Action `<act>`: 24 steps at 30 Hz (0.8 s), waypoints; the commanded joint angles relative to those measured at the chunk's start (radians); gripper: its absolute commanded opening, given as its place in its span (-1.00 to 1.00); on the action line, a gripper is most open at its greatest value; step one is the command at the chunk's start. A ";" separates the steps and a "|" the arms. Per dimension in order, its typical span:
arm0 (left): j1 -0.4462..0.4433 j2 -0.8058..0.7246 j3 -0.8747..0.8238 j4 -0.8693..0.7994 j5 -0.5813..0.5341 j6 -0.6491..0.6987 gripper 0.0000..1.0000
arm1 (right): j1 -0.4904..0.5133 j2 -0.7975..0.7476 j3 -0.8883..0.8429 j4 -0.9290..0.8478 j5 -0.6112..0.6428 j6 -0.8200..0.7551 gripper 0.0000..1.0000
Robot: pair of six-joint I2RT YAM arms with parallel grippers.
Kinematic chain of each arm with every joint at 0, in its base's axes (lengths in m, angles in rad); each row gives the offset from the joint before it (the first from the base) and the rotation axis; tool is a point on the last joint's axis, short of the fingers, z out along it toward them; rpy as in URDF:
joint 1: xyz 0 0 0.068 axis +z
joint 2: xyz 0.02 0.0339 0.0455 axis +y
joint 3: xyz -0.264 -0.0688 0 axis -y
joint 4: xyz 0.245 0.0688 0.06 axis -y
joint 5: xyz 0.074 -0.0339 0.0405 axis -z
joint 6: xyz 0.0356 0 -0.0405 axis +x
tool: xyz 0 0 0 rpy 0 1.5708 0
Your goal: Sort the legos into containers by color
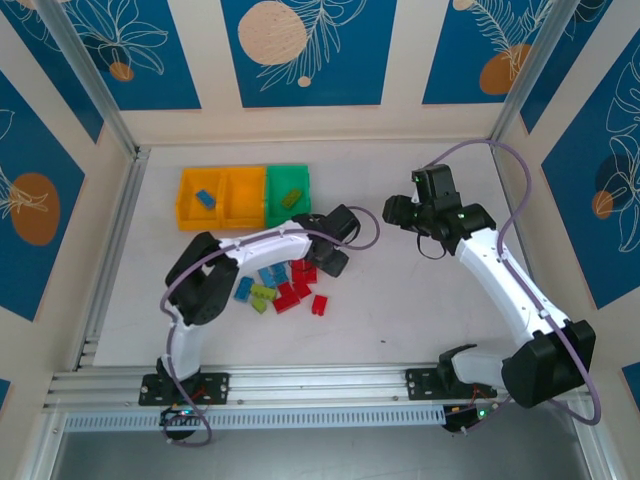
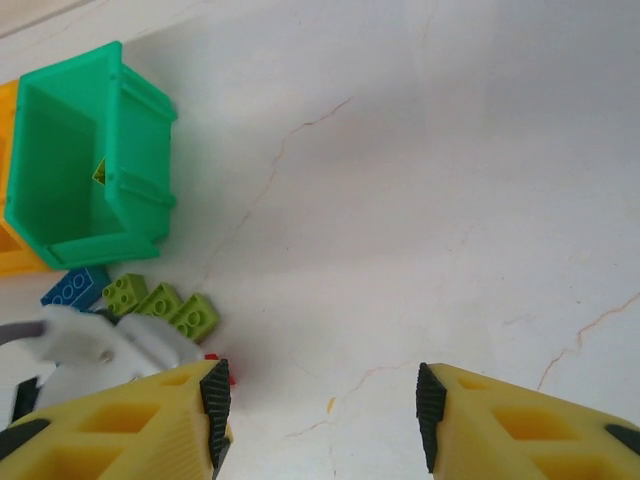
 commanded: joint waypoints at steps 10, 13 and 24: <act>0.022 0.096 0.053 -0.030 0.065 0.070 -0.20 | -0.002 0.026 0.055 -0.012 -0.055 0.025 0.10; 0.022 0.104 0.054 -0.030 0.082 0.078 -0.26 | -0.001 0.026 0.056 -0.015 -0.058 0.029 0.11; 0.097 -0.181 -0.004 0.032 0.116 0.033 -0.43 | 0.023 -0.005 0.064 0.003 -0.156 0.112 0.11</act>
